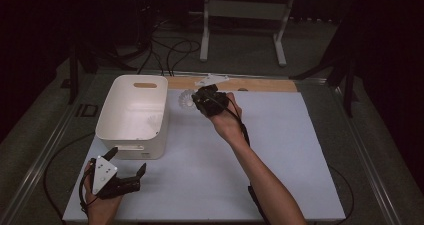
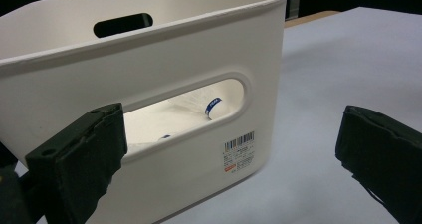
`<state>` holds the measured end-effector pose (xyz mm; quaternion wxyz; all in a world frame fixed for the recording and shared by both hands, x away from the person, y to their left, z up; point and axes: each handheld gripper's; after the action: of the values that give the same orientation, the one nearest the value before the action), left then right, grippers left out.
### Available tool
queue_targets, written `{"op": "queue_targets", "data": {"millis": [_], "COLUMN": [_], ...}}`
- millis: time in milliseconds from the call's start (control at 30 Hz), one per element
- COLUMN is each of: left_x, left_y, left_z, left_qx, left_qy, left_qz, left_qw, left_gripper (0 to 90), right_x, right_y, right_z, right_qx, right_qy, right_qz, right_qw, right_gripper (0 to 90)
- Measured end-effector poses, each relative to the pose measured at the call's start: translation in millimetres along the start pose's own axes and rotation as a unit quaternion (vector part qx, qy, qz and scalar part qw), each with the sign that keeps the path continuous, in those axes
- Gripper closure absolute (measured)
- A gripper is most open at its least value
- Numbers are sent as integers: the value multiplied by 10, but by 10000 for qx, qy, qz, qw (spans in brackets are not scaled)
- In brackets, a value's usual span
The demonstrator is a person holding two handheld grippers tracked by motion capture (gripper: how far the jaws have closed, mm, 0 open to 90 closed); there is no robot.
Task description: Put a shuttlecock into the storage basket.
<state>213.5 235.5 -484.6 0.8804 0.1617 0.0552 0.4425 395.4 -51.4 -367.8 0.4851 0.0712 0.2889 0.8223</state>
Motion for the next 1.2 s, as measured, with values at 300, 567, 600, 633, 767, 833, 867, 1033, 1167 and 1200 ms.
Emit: {"op": "queue_targets", "data": {"millis": [300, 567, 600, 633, 767, 833, 867, 1033, 1167, 1200], "left_x": [0, 1, 1, 1, 1, 1, 1, 3, 3, 3], "left_y": [0, 2, 1, 2, 1, 1, 1, 2, 1, 1], "left_z": [-1, -1, -1, -1, -1, -1, -1, -1, -1, -1], "left_qx": [-7, -10, -10, -9, -12, -9, -7, -15, -15, -15], "left_qy": [5, 4, 5, 4, 9, 5, 4, 6, 9, 9], "left_qz": [8, 12, 15, 14, 16, 14, 12, 17, 19, 19], "left_qw": [10000, 10000, 10000, 10000, 10000, 10000, 10000, 10000, 10000, 10000], "left_gripper": [2, 2, 2, 2, 2, 3, 3, 2, 3, 3], "right_x": [23, 49, 56, 57, 70, 72, 77, 97, 110, 116], "right_y": [-5, -9, -11, -12, -15, -15, -13, -12, -8, -8], "right_z": [29, 59, 61, 62, 73, 76, 84, 105, 114, 117], "right_qx": [-28, -62, -55, -58, -80, -79, -92, -132, -143, -145], "right_qy": [-5, -4, -8, -6, -7, 8, -1, 7, 28, 26], "right_qz": [33, 79, 70, 75, 86, 84, 92, 107, 120, 131], "right_qw": [10000, 9999, 10000, 10000, 9999, 9999, 9999, 9999, 9998, 9998], "right_gripper": [893, 893, 893, 893, 893, 893, 893, 893, 893, 893]}}
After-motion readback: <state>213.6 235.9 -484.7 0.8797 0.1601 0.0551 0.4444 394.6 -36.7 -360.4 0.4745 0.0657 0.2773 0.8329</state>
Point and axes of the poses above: each handheld gripper's, and its own axes: y roughly backward along the jaws, z roughly out of its top, x roughly to its left, and after that the axes turned 12 degrees about -z, right-handed
